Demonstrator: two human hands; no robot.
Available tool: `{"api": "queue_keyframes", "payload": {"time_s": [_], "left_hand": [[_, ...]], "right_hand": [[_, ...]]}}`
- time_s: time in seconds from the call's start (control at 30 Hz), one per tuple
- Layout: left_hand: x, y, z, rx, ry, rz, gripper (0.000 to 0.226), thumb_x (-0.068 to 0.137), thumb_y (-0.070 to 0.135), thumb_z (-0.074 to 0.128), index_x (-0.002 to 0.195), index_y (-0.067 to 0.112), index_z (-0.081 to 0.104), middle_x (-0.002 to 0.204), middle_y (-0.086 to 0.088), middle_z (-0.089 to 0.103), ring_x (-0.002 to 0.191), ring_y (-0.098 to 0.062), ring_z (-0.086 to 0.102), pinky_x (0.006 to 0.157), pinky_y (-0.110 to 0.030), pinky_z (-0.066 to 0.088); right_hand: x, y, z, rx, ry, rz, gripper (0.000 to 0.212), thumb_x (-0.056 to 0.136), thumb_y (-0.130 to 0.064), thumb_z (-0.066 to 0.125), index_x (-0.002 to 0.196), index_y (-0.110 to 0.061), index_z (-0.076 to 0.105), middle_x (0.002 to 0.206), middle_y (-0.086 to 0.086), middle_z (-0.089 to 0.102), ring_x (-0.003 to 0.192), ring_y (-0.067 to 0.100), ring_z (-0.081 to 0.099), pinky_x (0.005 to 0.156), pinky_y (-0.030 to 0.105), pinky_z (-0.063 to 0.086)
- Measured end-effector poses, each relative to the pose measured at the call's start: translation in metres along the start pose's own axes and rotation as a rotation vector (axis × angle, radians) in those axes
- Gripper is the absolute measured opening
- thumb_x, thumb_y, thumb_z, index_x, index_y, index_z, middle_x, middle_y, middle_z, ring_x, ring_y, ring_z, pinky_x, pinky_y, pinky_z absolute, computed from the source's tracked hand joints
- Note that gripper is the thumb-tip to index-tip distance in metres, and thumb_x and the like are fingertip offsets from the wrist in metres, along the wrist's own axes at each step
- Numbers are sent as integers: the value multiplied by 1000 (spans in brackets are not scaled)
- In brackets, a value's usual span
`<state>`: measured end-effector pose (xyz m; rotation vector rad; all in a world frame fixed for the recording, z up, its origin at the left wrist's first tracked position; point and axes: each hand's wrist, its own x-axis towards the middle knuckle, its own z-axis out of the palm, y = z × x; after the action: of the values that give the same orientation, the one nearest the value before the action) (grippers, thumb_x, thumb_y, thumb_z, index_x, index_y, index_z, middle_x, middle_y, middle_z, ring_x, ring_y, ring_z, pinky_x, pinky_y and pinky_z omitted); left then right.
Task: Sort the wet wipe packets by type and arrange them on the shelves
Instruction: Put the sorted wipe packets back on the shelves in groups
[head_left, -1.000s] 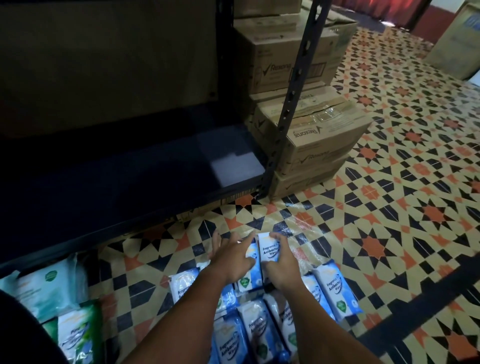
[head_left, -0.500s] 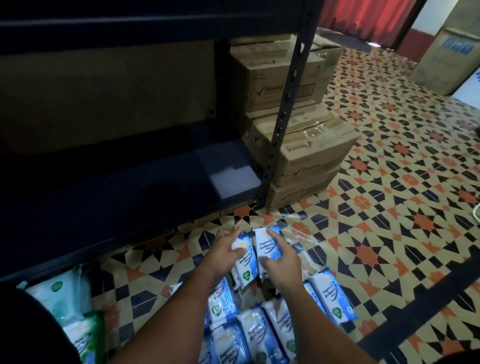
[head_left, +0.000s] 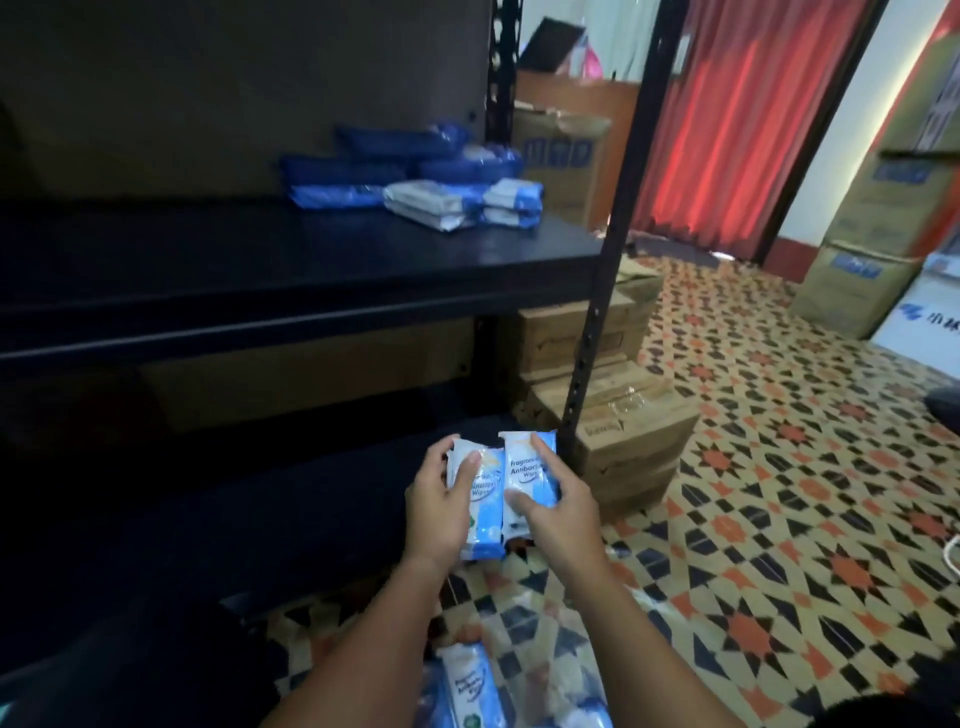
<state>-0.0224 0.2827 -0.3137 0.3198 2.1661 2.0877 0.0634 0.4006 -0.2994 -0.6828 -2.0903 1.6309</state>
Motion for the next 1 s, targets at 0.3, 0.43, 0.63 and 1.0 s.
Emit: {"api": "queue_keyframes", "payload": {"time_s": [0.3,0.43,0.63,1.0], "left_hand": [[13,158,-63,117,141,377,20,98,36,61,114,45,52,91,8,72,88,-13,69,79,-35,57],[19,217,-94,101,230,457,18,97,34,63,109,40,51,91,5,71,80,-12,68,76,-34,55],[46,271,-133,54,309,413,18,94,40,65,108,35,53,97,-1,69,80,-18,68,73,-36,55],[105,276,-186,13,497,11,32,97,31,64,122,13,55,123,-14,57,88,-25,61,69,-33,49]], "right_hand": [[-2,-144,26,87,-4,-276,76,72,-32,74,141,-51,50,121,-3,66,103,13,68,93,43,57],[-3,-206,39,108,1,-407,78,71,-31,75,143,-46,50,125,-5,65,109,10,66,99,41,54],[11,-272,61,106,-43,-507,77,74,-29,79,145,-42,50,140,-13,58,120,1,56,105,28,47],[53,-303,100,-289,-231,-352,81,92,-40,72,158,-23,29,158,2,40,144,23,38,107,27,35]]}}
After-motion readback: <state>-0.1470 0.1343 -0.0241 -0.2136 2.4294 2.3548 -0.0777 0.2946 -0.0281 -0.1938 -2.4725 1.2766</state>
